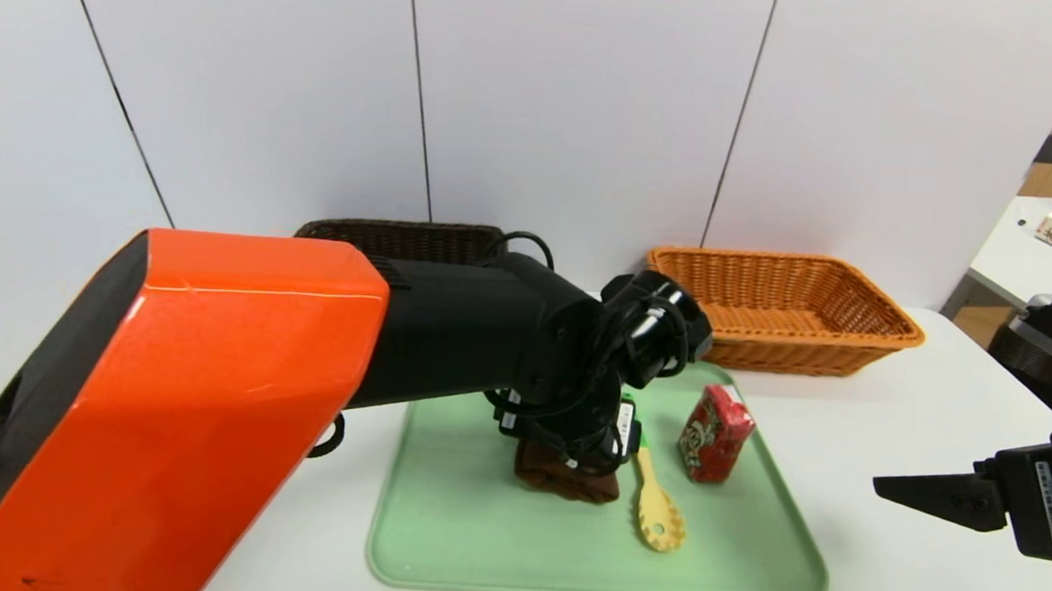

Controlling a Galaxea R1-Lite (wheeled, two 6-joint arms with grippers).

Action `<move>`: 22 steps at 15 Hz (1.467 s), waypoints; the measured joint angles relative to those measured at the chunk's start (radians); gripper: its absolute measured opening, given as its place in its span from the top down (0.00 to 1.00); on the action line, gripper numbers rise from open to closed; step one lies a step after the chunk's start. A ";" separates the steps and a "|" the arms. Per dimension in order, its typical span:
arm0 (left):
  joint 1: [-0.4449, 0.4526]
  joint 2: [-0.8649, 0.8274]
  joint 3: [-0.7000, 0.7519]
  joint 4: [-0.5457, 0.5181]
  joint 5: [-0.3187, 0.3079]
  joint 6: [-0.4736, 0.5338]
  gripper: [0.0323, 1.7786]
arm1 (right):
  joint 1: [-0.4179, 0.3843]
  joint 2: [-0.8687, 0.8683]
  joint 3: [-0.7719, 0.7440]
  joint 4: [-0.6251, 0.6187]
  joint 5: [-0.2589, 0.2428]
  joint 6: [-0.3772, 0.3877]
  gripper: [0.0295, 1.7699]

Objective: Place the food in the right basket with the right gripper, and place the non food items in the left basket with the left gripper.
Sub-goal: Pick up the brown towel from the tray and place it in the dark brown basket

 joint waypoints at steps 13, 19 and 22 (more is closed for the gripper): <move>0.002 0.031 -0.001 0.000 -0.027 -0.006 0.34 | -0.010 -0.001 0.008 0.000 0.000 -0.001 0.04; 0.003 -0.010 -0.002 0.002 -0.024 0.005 0.72 | -0.011 -0.001 0.009 0.000 0.001 -0.001 0.04; 0.005 -0.073 -0.002 0.003 -0.023 0.042 0.72 | -0.013 -0.005 0.009 0.000 0.000 -0.001 0.04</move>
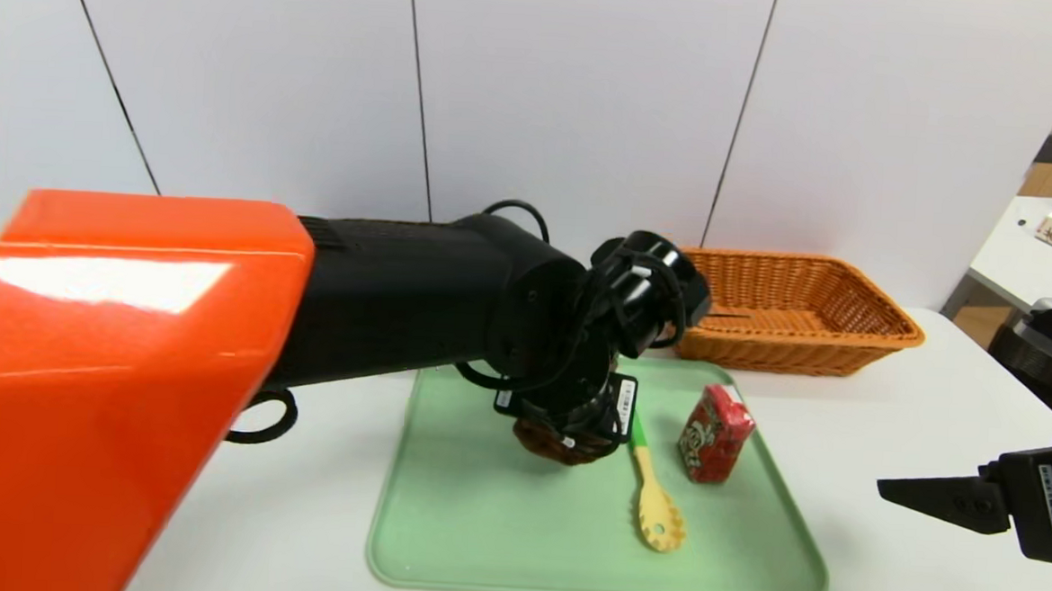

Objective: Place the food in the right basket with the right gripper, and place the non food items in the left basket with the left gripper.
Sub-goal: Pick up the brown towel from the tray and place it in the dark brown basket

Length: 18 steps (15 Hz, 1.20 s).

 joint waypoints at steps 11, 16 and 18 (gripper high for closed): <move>0.237 -0.290 0.001 0.052 -0.019 0.573 0.72 | -0.001 -0.009 -0.001 -0.033 0.007 0.002 0.04; 0.489 -0.314 -0.003 0.019 -0.280 0.993 0.72 | -0.016 -0.020 0.005 -0.047 0.016 0.001 0.04; 0.578 -0.311 -0.003 0.006 -0.422 1.152 0.72 | -0.020 -0.039 0.000 -0.070 0.042 0.001 0.04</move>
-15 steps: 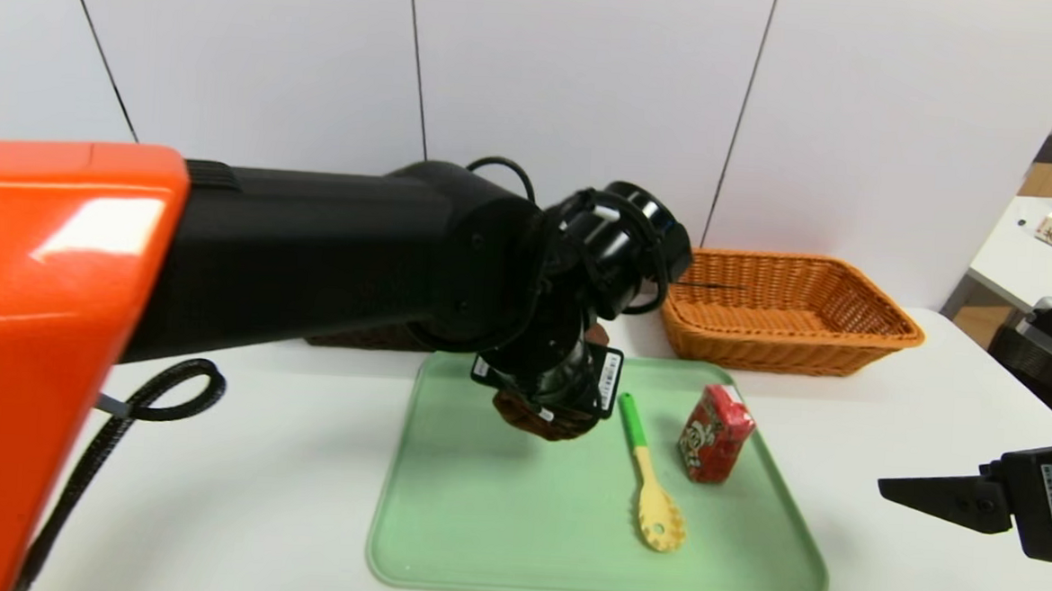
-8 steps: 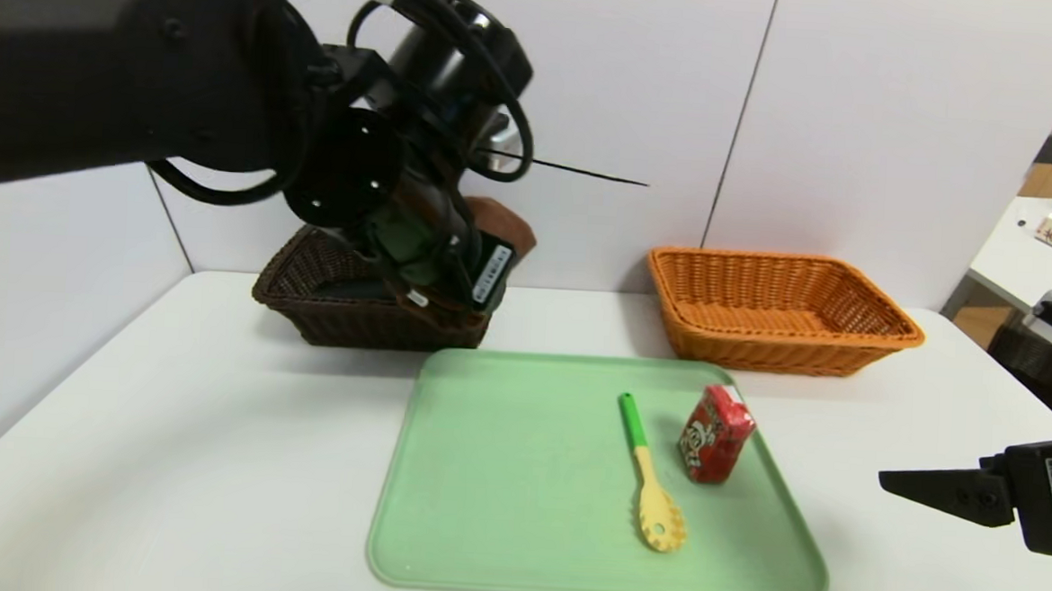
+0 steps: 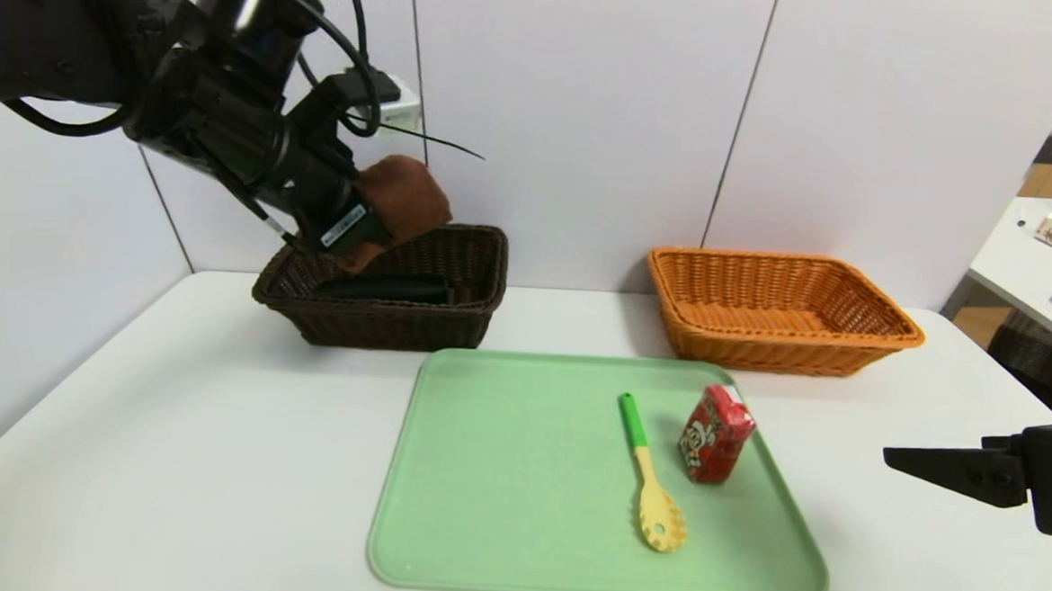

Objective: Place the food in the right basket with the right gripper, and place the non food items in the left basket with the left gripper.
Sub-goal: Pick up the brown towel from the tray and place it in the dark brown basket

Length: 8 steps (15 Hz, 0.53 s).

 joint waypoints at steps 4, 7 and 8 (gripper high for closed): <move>0.111 0.044 0.000 -0.045 -0.161 0.212 0.72 | 0.004 -0.059 -0.008 -0.091 0.107 -0.001 0.04; 0.151 0.095 0.001 -0.079 -0.246 0.309 0.72 | 0.011 -0.079 -0.012 -0.088 0.161 -0.001 0.04; 0.156 0.113 0.001 -0.105 -0.260 0.325 0.72 | 0.011 -0.082 -0.012 -0.086 0.170 -0.001 0.04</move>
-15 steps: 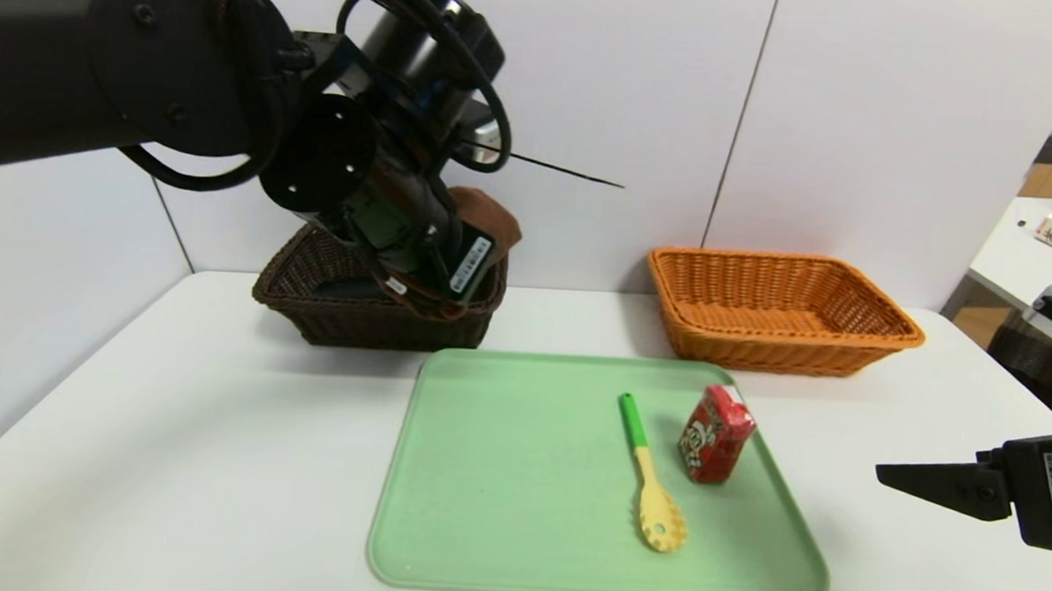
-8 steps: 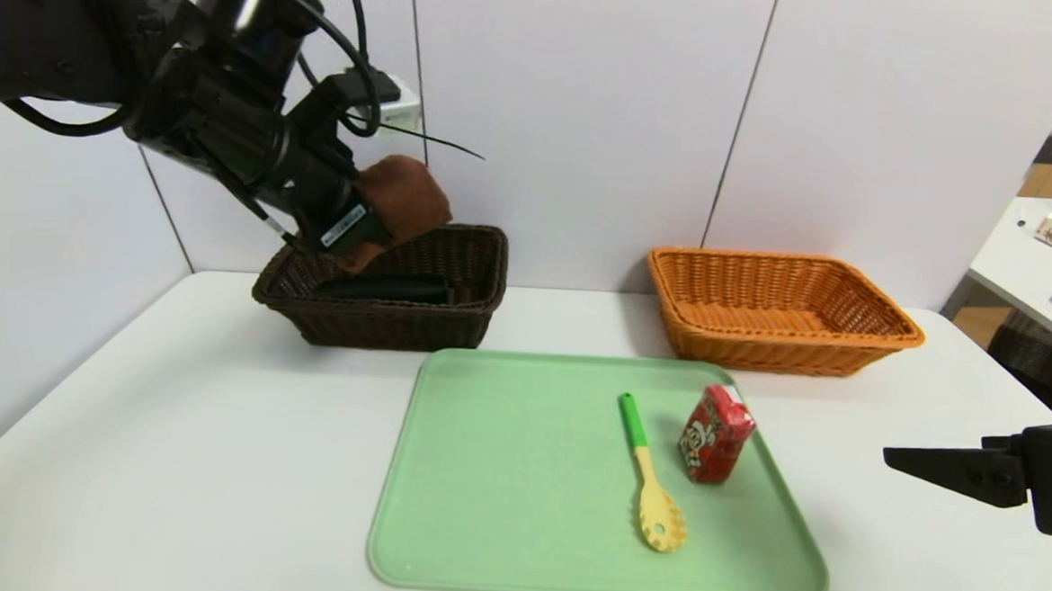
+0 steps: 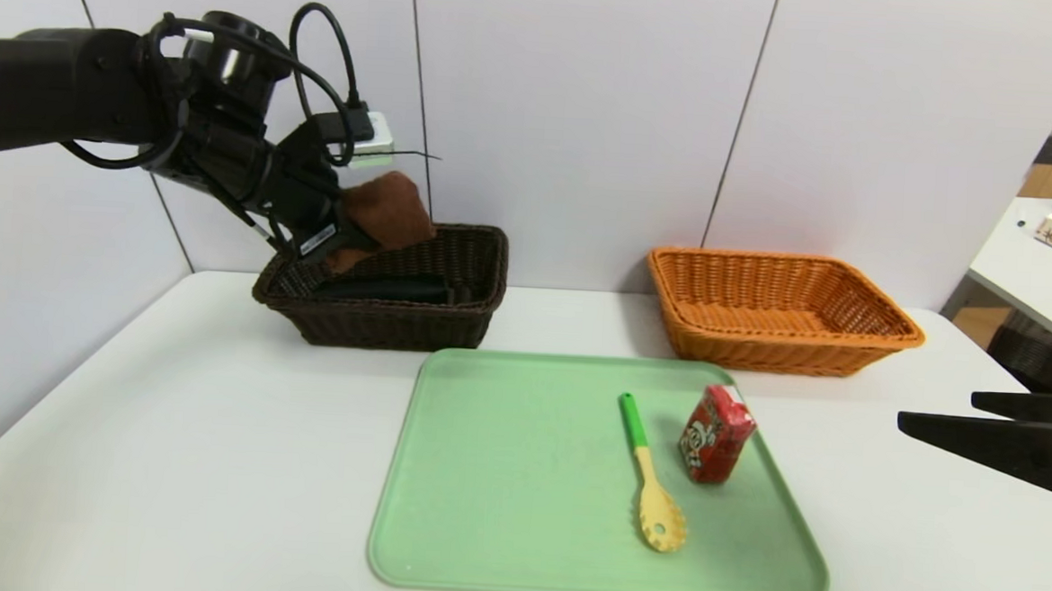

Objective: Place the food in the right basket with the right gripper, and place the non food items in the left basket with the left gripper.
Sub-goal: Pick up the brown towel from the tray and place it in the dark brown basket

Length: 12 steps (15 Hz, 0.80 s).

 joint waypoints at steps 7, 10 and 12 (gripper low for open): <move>0.003 0.157 -0.004 -0.217 -0.002 0.023 0.72 | 0.004 -0.022 0.019 0.003 0.003 -0.003 0.04; 0.004 0.197 -0.006 -0.231 -0.002 0.022 0.72 | 0.004 -0.026 0.029 0.001 0.001 -0.003 0.04; 0.008 0.214 -0.012 -0.237 -0.003 0.018 0.56 | 0.004 -0.027 0.032 0.001 0.001 -0.003 0.04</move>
